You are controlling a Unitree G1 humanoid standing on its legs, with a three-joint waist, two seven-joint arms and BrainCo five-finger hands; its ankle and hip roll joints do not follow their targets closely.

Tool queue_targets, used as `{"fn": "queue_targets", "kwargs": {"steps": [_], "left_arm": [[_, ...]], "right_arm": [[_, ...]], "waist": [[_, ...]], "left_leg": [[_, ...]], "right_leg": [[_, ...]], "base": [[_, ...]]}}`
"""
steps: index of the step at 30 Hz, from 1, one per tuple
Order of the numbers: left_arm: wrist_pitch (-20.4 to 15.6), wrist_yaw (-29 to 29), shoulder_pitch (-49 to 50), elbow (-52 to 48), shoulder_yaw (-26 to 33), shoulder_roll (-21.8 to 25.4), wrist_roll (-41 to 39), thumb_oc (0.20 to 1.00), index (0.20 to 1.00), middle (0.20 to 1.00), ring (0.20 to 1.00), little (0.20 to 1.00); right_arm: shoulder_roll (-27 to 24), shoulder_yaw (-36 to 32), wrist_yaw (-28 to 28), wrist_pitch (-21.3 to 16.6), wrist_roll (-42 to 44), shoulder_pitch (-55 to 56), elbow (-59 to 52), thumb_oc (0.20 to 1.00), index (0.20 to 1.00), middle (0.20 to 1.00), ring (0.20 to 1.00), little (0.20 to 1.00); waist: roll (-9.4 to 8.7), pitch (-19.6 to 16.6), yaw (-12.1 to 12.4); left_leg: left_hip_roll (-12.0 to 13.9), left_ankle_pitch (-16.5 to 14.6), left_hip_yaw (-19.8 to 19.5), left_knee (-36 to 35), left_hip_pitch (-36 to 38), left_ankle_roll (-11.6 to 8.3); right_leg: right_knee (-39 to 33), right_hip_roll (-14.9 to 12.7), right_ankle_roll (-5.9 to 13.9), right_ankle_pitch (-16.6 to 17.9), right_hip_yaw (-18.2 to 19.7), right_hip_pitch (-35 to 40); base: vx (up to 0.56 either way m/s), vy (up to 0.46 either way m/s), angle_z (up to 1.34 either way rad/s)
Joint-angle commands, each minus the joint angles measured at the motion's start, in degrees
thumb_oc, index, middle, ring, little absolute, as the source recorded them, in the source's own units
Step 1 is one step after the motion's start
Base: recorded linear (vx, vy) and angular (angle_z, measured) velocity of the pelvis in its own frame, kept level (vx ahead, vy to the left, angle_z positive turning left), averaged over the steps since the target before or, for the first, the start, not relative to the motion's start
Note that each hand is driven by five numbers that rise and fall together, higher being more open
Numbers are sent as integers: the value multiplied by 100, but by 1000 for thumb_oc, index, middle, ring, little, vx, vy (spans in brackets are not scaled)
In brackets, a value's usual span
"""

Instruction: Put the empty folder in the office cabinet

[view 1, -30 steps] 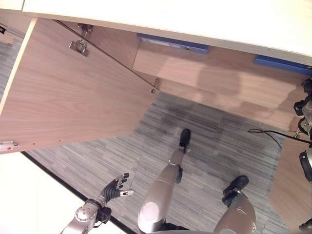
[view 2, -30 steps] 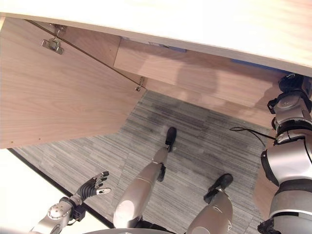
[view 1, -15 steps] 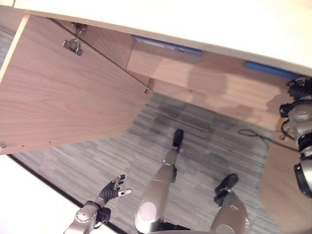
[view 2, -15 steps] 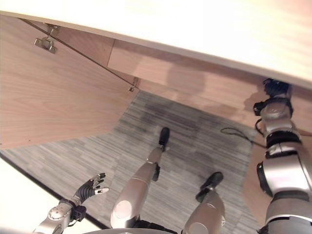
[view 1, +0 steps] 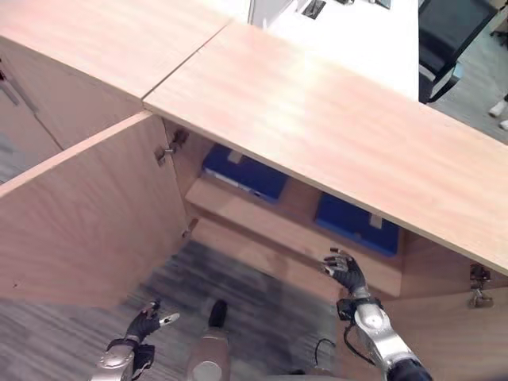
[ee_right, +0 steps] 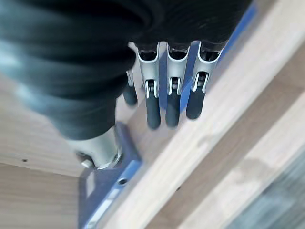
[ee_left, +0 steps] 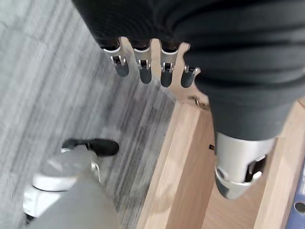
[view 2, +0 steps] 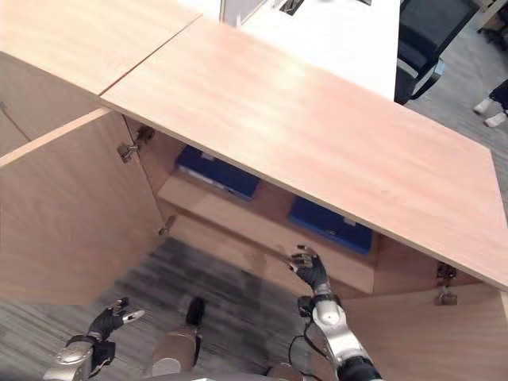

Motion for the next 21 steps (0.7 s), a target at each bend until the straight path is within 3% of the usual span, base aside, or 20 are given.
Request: {"fn": "queue_targets", "kwargs": {"steps": [1,2,3,11,12,13,14,18,21], "left_arm": [[-213,127,-61,-357,-114,-215,-274,1000,1000,1000,1000,1000],[-226,138,-38,-278,-101,-259,-231,1000,1000,1000,1000,1000],[-240,181,-12,-224,-19,-377,-344,1000,1000,1000,1000,1000],[-216,192,223,-9,62,-751,-406,1000,1000,1000,1000,1000],[-205,184,198,-2,61,-794,-429,1000,1000,1000,1000,1000],[-180,178,154,-20,41,-845,-438,1000,1000,1000,1000,1000],[-167,173,154,-74,48,-851,-425,1000,1000,1000,1000,1000],[-146,211,194,-35,71,-848,-341,1000,1000,1000,1000,1000],[-108,224,272,-39,75,-875,-231,1000,1000,1000,1000,1000]], "right_arm": [[-538,-316,40,-177,-32,-236,-45,1000,1000,1000,1000,1000],[-565,-308,46,-173,-68,-91,-59,1000,1000,1000,1000,1000],[-593,-300,51,-153,-94,-3,37,1000,1000,1000,1000,1000],[-714,-159,118,-108,-245,109,198,1000,1000,1000,1000,1000],[-747,-179,112,-110,-216,98,196,1000,1000,1000,1000,1000],[-814,-152,91,-89,-239,53,200,1000,1000,1000,1000,1000],[-852,-103,90,-65,-299,30,183,1000,1000,1000,1000,1000],[-847,-131,144,-15,-295,113,145,1000,1000,1000,1000,1000],[-786,-244,203,32,-280,305,11,1000,1000,1000,1000,1000]], "waist": [[481,450,34],[447,318,65],[497,230,2],[599,111,153],[606,158,99],[600,170,-89],[601,119,-229],[638,69,-406],[715,-67,-432]], "left_leg": [[204,-43,-351,-971,874,-510],[94,-69,-392,-981,916,-568],[79,-58,-438,-998,989,-660],[96,30,-576,-697,848,-909],[145,30,-336,-500,692,-970],[485,-5,672,-278,597,-935],[869,-3,1440,-138,641,-915],[1242,-101,1748,48,912,-1023],[1079,-111,1726,-453,1176,-947]], "right_leg": [[-1128,1157,-84,-1174,306,-146],[-1595,1169,-265,-1256,120,157],[-1798,1279,-325,-1272,295,287],[-2601,1179,-450,-1221,62,990],[-2667,1106,-442,-1197,-14,1005],[-2764,984,-438,-1146,-166,1032],[-2805,871,-437,-1040,-359,1003],[-2715,687,-455,-1008,-620,1131],[-2563,627,-416,-996,-807,1152]], "base": [[148,29,94],[165,-67,133],[160,-143,157],[-15,-83,60],[-197,115,45],[-233,179,67],[-176,191,100],[-18,142,92],[62,165,48]]}}
